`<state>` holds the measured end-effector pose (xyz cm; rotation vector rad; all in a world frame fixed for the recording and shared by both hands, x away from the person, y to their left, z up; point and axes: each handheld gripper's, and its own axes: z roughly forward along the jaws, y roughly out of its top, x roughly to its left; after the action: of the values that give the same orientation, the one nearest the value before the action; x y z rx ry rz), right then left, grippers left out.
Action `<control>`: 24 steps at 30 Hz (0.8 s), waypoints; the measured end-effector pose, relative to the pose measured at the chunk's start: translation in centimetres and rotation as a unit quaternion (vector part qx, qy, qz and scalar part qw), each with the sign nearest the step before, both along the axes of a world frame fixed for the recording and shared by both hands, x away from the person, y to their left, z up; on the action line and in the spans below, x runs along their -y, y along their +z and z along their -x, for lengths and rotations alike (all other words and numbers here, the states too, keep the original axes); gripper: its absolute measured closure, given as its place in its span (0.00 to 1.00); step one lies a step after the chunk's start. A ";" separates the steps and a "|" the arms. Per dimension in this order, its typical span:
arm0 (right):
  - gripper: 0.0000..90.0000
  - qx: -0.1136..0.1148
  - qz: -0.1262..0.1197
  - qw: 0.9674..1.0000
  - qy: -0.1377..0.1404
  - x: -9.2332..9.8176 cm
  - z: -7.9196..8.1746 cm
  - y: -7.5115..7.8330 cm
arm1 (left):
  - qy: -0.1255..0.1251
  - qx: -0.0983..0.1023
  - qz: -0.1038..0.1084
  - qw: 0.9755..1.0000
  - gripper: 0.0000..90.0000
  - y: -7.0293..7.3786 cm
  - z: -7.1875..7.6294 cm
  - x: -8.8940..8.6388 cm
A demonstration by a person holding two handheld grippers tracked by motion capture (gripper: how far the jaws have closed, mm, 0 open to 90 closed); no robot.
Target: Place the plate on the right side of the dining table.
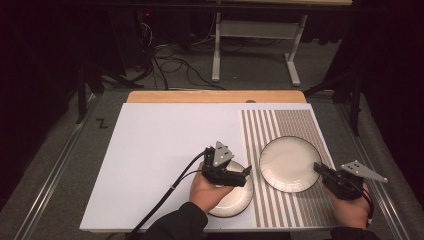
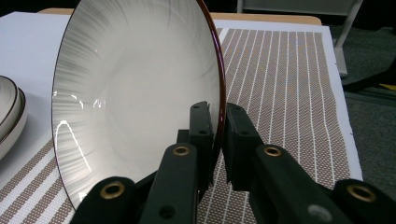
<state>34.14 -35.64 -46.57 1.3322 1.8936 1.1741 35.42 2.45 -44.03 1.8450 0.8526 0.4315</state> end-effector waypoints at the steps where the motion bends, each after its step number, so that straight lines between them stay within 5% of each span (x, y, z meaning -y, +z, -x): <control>1: 0.94 0.000 0.000 1.000 0.000 0.0 0.0 0.0 | 0.002 -0.003 -0.001 1.000 0.02 0.0 0.2 -0.4; 24: 0.93 0.001 0.008 1.000 -0.005 -0.2 0.0 0.1 | 0.055 0.027 0.013 0.998 0.00 0.5 4.8 -9.9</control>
<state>34.14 -35.40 -46.49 1.3305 1.8897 1.1530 30.65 12.39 -43.54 1.7609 0.9204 0.5351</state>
